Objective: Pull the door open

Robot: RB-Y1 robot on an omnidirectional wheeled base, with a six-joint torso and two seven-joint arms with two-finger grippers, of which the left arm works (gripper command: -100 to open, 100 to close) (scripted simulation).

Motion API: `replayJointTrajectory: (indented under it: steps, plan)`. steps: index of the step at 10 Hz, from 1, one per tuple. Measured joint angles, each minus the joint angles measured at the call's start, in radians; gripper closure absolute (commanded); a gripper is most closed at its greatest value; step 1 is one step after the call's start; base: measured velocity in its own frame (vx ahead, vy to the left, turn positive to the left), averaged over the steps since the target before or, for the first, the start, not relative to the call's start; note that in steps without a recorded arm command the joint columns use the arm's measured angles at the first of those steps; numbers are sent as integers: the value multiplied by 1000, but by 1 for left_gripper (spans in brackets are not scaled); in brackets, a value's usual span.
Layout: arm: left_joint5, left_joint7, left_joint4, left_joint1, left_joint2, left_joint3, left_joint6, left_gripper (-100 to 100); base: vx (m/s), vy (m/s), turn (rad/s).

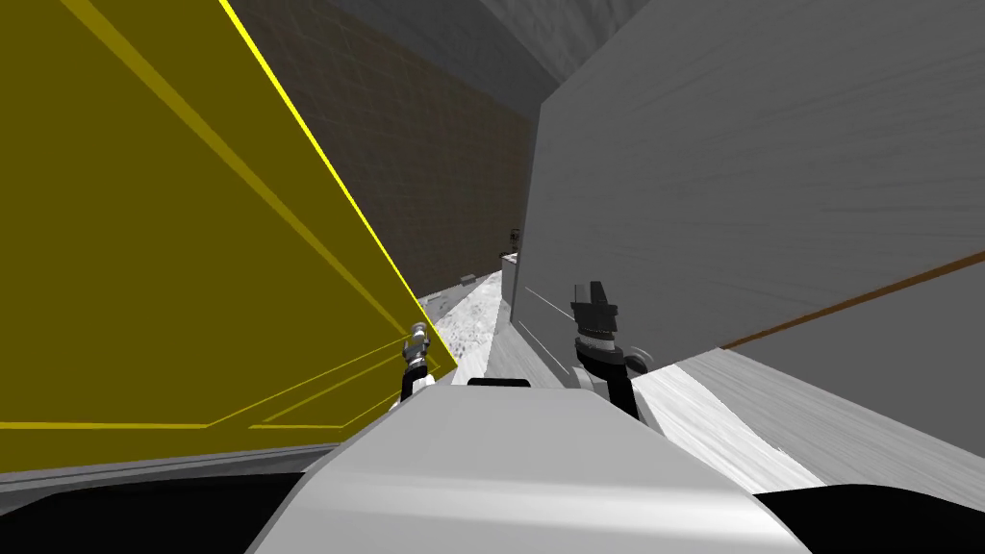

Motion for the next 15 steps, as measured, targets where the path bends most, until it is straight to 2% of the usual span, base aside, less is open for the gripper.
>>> replayJointTrajectory:
  steps: [1, 2, 8, 9, 10, 14, 15]
  plan:
    - [1, 16, 2, 11, 12, -1, -4, -100, 54, 7, -6]
    - [1, 20, 1, 12, 13, -1, -5, 100, -6, 1, 14]
    - [0, 15, 2, 11, 12, -2, -2, 100, -31, 1, -17]
    - [-5, 25, 6, 7, 20, -11, -4, 100, -205, 9, -82]
    - [-10, 32, -7, 10, 24, -19, 1, 100, -192, 4, -68]
    - [-33, 73, -8, 14, 37, -67, 11, 100, -215, -6, -79]
    - [-38, 83, -28, 22, 44, -78, 23, 100, -237, -9, -79]
